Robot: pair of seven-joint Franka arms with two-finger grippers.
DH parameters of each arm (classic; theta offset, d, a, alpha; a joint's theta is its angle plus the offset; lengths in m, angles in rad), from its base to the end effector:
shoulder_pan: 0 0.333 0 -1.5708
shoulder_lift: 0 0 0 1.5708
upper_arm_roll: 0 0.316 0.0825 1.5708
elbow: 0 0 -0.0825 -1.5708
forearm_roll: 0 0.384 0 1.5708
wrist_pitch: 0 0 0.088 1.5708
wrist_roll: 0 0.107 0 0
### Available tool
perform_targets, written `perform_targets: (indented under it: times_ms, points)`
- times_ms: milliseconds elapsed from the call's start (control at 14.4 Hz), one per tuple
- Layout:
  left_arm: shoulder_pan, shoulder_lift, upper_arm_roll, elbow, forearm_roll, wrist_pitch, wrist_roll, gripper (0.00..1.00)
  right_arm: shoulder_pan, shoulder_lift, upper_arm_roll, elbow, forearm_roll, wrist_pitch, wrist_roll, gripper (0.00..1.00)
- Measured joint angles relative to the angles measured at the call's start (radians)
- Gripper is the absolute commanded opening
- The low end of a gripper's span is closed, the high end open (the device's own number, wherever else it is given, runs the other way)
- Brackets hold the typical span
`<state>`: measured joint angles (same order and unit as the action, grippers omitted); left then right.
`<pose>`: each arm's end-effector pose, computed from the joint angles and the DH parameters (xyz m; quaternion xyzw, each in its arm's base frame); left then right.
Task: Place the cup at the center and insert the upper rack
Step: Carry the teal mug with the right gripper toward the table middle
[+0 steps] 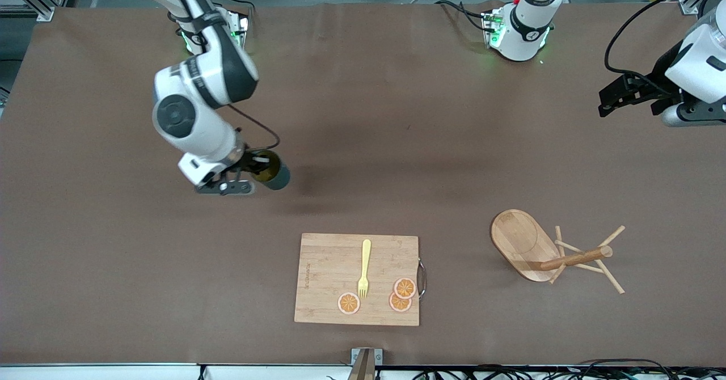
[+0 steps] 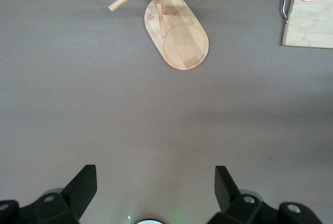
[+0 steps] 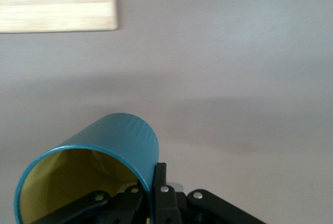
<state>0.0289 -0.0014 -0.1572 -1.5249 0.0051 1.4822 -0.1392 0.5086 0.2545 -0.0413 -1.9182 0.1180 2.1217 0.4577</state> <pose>0.5408 -0.0692 0.6391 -0.9998 -0.0056 0.0201 0.0054 0.5375 0.2783 0.3576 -0.9983 0.0268 0.0423 0.0283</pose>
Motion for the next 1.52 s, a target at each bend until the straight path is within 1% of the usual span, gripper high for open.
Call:
perform_targets:
  times_ms: [277, 416, 554, 762, 970, 1039, 1108, 1177, 1247, 1524]
  points:
    - [0.000, 0.000, 0.000, 0.001, 0.000, 0.000, 0.000, 1.00, 0.167, 0.027, 0.000, 0.008, 0.000, 0.058, 0.195, 0.01]
    - [0.000, 0.000, 0.001, 0.001, 0.000, 0.000, 0.000, 1.00, 0.232, 0.072, 0.000, 0.015, 0.000, 0.105, 0.230, 0.01]
    - [0.000, 0.000, 0.001, 0.001, 0.000, 0.000, 0.000, 1.00, 0.295, 0.144, 0.000, 0.057, 0.001, 0.126, 0.281, 0.01]
    - [0.000, 0.002, 0.001, 0.001, 0.000, 0.000, 0.000, 1.00, 0.345, 0.253, -0.001, 0.141, 0.001, 0.138, 0.320, 0.01]
    - [-0.001, 0.005, 0.001, 0.001, 0.000, 0.000, 0.000, 1.00, 0.376, 0.333, -0.001, 0.217, 0.003, 0.138, 0.336, 0.03]
    - [-0.001, 0.005, 0.001, 0.001, 0.000, 0.000, 0.000, 1.00, 0.386, 0.352, -0.001, 0.234, 0.004, 0.139, 0.342, 0.07]
    - [-0.001, 0.006, 0.001, 0.001, 0.000, 0.000, 0.000, 1.00, 0.394, 0.365, -0.001, 0.246, 0.004, 0.139, 0.347, 0.15]
    - [-0.001, 0.006, 0.001, 0.001, 0.000, 0.000, 0.000, 1.00, 0.399, 0.373, -0.001, 0.253, 0.004, 0.139, 0.349, 0.40]
    - [-0.001, 0.006, 0.001, 0.001, 0.000, 0.000, 0.000, 1.00, 0.400, 0.376, -0.001, 0.258, 0.004, 0.138, 0.351, 0.99]
    - [-0.001, 0.007, 0.001, 0.001, 0.000, 0.000, 0.000, 1.00, 0.399, 0.377, -0.013, 0.267, 0.004, 0.130, 0.350, 1.00]
